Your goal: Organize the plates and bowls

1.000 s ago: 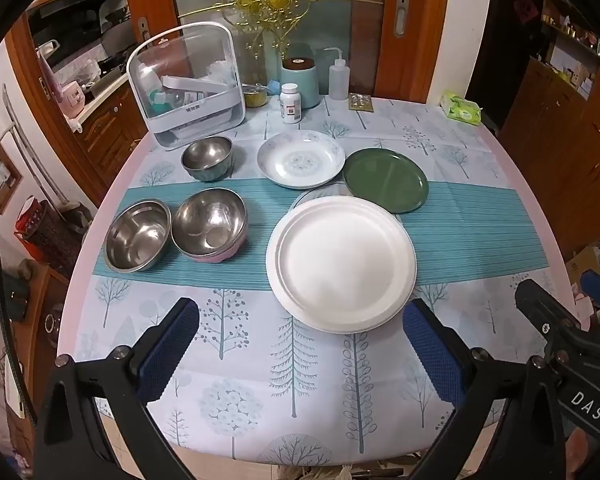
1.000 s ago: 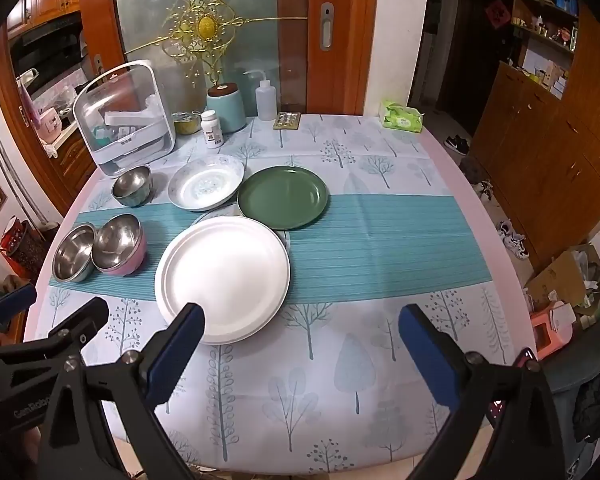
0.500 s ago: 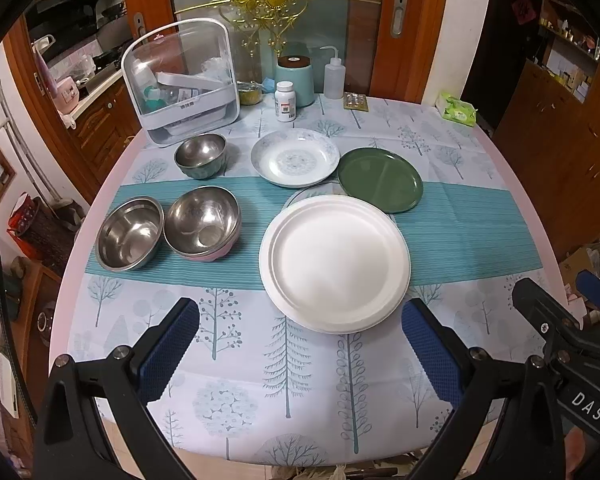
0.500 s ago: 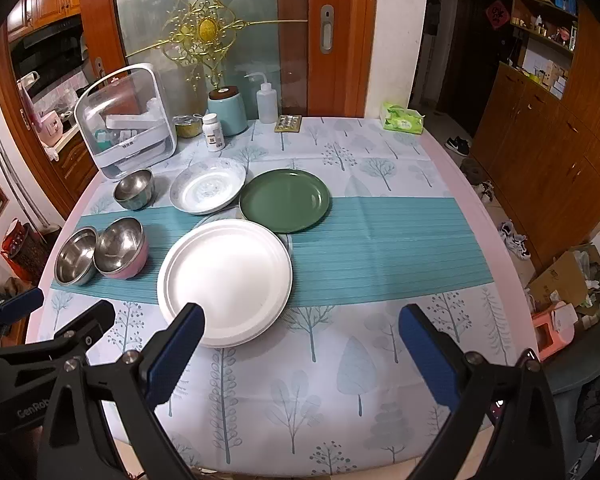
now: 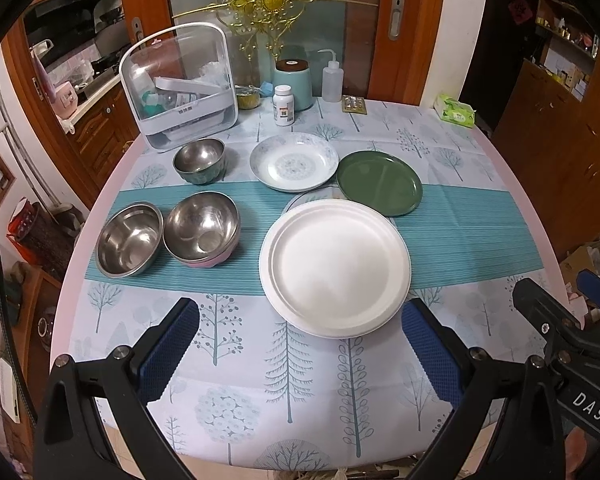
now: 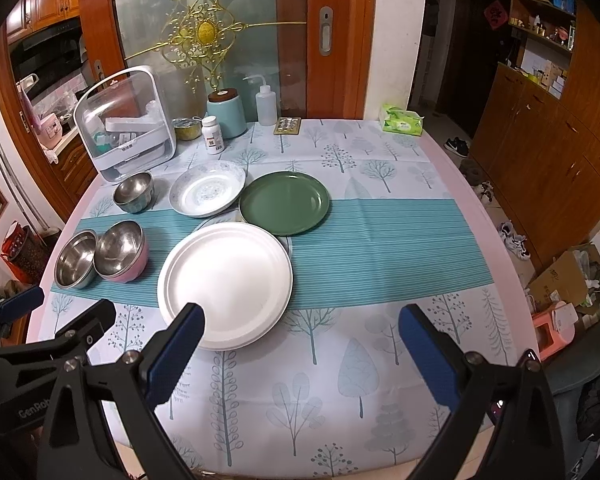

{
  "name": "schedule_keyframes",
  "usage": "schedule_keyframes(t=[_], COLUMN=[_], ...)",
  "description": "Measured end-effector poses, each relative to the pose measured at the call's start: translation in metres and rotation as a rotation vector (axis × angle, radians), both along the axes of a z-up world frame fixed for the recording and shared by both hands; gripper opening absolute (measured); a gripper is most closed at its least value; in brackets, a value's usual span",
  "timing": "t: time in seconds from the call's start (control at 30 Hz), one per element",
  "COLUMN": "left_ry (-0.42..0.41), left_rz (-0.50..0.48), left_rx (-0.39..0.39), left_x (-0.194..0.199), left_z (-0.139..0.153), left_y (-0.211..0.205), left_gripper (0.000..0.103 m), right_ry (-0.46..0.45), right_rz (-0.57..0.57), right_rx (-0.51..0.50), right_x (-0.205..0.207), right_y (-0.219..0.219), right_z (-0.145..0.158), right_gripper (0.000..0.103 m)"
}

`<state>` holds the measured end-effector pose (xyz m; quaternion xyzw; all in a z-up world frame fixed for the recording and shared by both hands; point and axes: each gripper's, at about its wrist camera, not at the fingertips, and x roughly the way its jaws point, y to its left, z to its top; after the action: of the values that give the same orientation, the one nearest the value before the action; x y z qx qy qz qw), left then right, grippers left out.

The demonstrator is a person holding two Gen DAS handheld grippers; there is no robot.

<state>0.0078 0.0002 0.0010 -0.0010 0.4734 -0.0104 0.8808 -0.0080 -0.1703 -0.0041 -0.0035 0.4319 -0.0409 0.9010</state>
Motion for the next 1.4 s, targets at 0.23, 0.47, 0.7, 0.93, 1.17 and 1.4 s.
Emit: schedule_keyframes(t=[0.23,0.47,0.7,0.93,1.17,1.4], left_ry=[-0.004,-0.021,-0.031,-0.048,-0.025,0.057], left_rz=[-0.003,-0.003,-0.005,-0.015,-0.035,-0.052], left_rx=[-0.033,-0.036,-0.028,-0.022,-0.039,-0.079], left_x=[0.0,0.0,0.002,0.004,0.01,0.022], left_z=[0.0,0.002,0.004,0.007,0.007,0.0], left_y=[0.003,0.005,0.007,0.006,0.007,0.008], left_gripper=[0.1,0.1,0.1,0.1,0.1,0.1], right_ry=[-0.011,-0.028,-0.044,-0.049,-0.05,-0.046], right_rz=[0.007,0.026,0.043,0.052,0.056,0.07], right_rx=[0.005,0.0,-0.014,-0.013,-0.011,-0.017], right_x=[0.002,0.005,0.007,0.009,0.009,0.013], right_y=[0.001,0.004,0.007,0.007,0.006,0.007], right_z=[0.002,0.005,0.009,0.011,0.012,0.012], right_gripper=[0.099,0.098,0.098,0.098,0.098,0.098])
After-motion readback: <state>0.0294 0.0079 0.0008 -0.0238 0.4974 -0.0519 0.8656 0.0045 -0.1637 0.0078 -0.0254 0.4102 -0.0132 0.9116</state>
